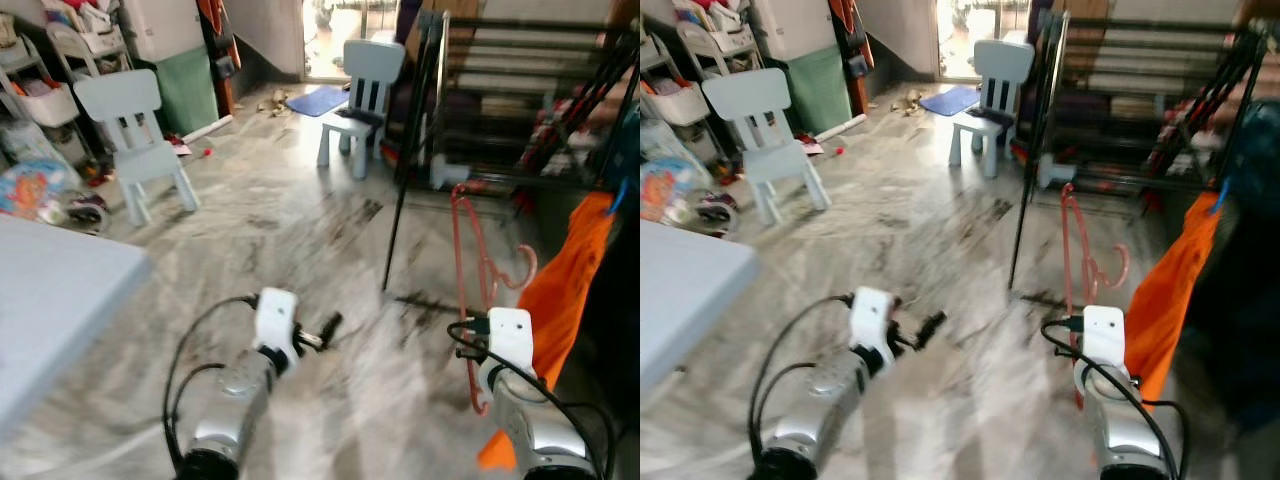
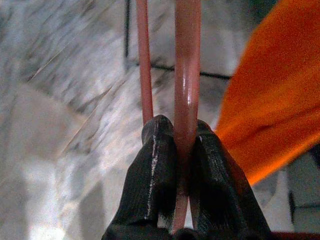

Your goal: Hang hanger

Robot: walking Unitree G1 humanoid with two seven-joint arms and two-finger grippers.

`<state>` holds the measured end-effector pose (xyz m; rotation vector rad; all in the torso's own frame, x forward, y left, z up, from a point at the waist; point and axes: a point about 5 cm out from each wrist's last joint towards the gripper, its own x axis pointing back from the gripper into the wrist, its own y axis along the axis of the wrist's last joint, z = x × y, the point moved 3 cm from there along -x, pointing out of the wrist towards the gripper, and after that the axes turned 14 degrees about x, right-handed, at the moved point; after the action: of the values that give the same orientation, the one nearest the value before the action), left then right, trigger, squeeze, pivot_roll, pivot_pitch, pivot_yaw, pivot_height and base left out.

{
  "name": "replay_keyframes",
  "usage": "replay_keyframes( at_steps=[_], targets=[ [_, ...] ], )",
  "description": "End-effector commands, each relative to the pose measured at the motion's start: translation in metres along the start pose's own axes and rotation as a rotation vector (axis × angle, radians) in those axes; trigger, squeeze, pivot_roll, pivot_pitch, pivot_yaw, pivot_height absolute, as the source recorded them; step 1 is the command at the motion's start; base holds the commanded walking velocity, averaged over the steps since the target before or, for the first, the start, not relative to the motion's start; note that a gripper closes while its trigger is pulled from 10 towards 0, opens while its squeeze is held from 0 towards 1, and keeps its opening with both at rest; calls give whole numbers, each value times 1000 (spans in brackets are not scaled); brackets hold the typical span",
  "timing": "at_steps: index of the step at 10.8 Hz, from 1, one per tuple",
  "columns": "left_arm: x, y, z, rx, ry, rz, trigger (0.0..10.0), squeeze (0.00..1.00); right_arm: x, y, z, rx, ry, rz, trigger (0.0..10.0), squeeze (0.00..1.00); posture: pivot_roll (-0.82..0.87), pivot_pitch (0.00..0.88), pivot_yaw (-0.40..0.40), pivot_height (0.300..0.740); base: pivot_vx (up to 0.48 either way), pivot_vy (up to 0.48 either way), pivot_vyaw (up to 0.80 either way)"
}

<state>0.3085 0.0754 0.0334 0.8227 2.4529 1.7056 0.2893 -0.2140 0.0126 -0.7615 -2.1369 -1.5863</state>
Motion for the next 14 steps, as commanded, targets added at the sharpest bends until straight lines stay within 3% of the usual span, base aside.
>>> replay_keyframes(
  at_steps=[1, 3, 5, 8, 12, 14],
  targets=[
    [-1, 1, 4, 4, 32, -5, 10000, 0, -1, 5, -1, 7, 2, -13, 10000, 0, -82, 0, -10, 740, 0, 0, 0],
    [1, 8, 16, 4, 109, -52, 10000, 0, -3, 7, 0, 67, 3, -12, 10000, 0, -36, 0, -77, 740, 0, 0, 0],
    [8, 14, 24, 8, 134, -97, 10000, 0, -9, 4, 10, 160, 45, 21, 10000, 0, 23, 0, -139, 740, 0, 0, 0],
    [16, 20, 33, -15, 112, -114, 10000, 0, -11, 0, 26, 132, 59, 15, 10000, 0, 2, 0, -59, 740, 0, 0, 0],
    [16, 19, 36, -28, 65, -77, 10000, 0, -7, -11, 19, 87, 30, 29, 10000, 0, -34, 0, -16, 740, 410, 0, 0],
    [14, 20, 35, -14, 60, -78, 10000, 0, -9, -10, 15, 85, 19, 27, 10000, 0, -44, 0, -10, 740, 416, 122, -659]
  ],
)
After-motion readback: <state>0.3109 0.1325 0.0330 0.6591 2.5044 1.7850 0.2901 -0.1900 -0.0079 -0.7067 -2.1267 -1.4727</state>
